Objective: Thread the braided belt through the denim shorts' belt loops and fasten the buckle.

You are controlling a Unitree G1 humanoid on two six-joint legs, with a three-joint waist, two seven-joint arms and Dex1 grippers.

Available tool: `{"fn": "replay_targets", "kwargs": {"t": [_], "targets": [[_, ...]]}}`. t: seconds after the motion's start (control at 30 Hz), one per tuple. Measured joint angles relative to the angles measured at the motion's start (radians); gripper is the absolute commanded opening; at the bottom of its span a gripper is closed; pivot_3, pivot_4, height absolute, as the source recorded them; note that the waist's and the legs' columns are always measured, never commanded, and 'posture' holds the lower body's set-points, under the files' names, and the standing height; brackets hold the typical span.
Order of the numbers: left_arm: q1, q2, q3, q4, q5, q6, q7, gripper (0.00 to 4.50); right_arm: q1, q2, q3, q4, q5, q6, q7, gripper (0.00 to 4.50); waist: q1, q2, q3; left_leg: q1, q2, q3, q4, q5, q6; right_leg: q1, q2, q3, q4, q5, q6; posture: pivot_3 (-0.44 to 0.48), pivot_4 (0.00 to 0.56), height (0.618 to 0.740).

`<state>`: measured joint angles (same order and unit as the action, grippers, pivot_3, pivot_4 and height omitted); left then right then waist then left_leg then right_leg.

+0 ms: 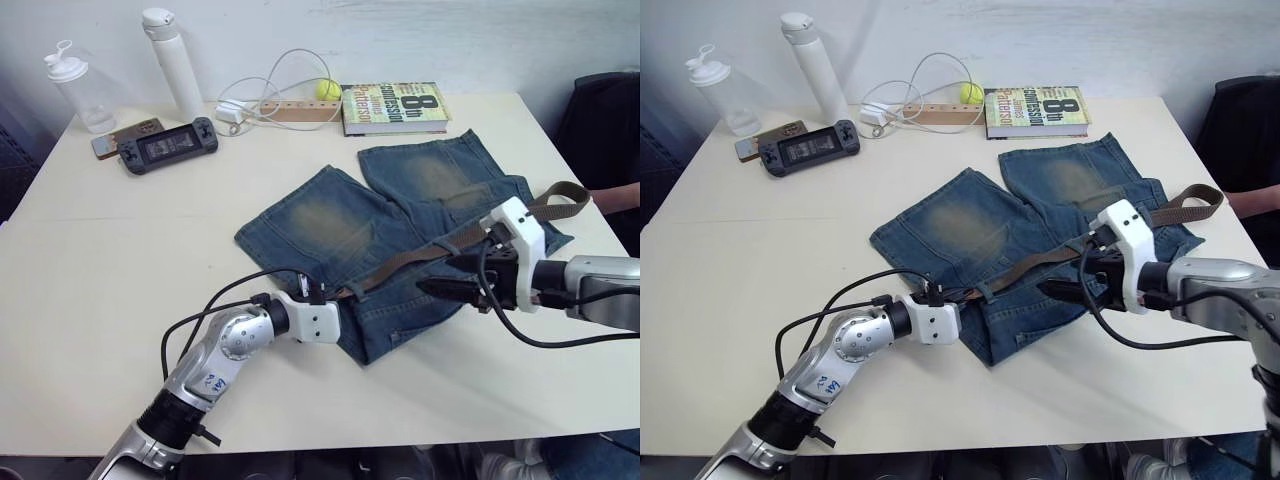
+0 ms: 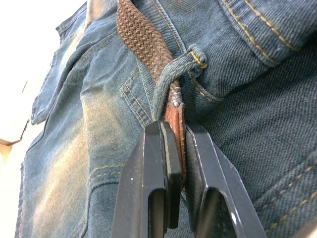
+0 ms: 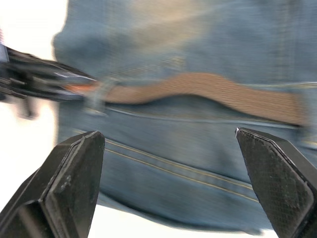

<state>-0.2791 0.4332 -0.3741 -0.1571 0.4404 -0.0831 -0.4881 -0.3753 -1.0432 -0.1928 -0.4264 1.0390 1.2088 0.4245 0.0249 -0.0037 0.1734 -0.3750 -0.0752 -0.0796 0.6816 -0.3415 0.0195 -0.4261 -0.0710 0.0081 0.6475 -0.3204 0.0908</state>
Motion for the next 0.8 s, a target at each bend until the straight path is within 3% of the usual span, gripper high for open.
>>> {"fn": "replay_targets", "kwargs": {"t": [0.03, 0.13, 0.27, 0.3, 0.53, 0.8], "targets": [[0.009, 0.003, 0.007, -0.009, -0.004, 0.009, -0.001, 0.01, 0.024, -0.02, 0.012, 0.003, -0.054, -0.039, 0.023, 4.5, 0.0, 0.0, 0.0, 0.0, 0.0, 0.0, 0.0, 0.0, 0.0, 0.0, 0.0, 0.0, 0.0, 0.0, 0.0, 0.0, 0.15, 0.734], [0.019, 0.006, 0.023, -0.027, -0.013, 0.031, -0.004, 0.0, 0.061, -0.042, 0.027, 0.023, -0.142, -0.102, 0.068, 3.65, -0.001, 0.0, 0.0, 0.0, 0.0, 0.001, 0.0, 0.0, 0.0, 0.0, 0.0, 0.0, 0.0, 0.0, 0.0, 0.0, 0.15, 0.734], [0.021, 0.01, 0.037, -0.029, -0.024, 0.038, -0.009, 0.0, 0.068, -0.04, 0.032, 0.041, -0.205, -0.14, 0.108, 1.8, 0.0, 0.0, 0.0, 0.0, 0.0, 0.001, 0.0, 0.0, 0.0, 0.0, 0.0, 0.0, 0.0, 0.0, 0.0, 0.0, 0.15, 0.734], [0.023, 0.01, 0.038, -0.029, -0.034, 0.036, -0.012, 0.0, 0.062, -0.032, 0.036, 0.04, -0.217, -0.142, 0.113, 1.8, 0.0, 0.0, 0.0, 0.0, 0.0, 0.001, 0.0, 0.0, 0.0, 0.0, 0.0, 0.0, 0.0, 0.0, 0.0, 0.0, 0.15, 0.734], [0.053, 0.006, 0.058, -0.039, -0.093, 0.052, -0.029, 2.99, 0.033, 0.011, 0.056, 0.04, -0.254, -0.139, 0.124, 1.68, 0.005, 0.0, 0.0, 0.0, 0.0, 0.001, 0.0, 0.0, 0.0, 0.0, 0.0, 0.0, 0.0, 0.0, 0.0, 0.0, 0.15, 0.734], [0.052, 0.012, 0.055, -0.054, -0.056, 0.053, -0.023, 2.99, 0.008, 0.04, 0.056, 0.039, -0.261, -0.112, 0.125, 1.68, 0.005, 0.0, 0.0, 0.0, 0.0, 0.001, 0.0, 0.0, 0.0, 0.0, 0.0, 0.0, 0.0, 0.0, 0.0, 0.0, 0.15, 0.734]]}}
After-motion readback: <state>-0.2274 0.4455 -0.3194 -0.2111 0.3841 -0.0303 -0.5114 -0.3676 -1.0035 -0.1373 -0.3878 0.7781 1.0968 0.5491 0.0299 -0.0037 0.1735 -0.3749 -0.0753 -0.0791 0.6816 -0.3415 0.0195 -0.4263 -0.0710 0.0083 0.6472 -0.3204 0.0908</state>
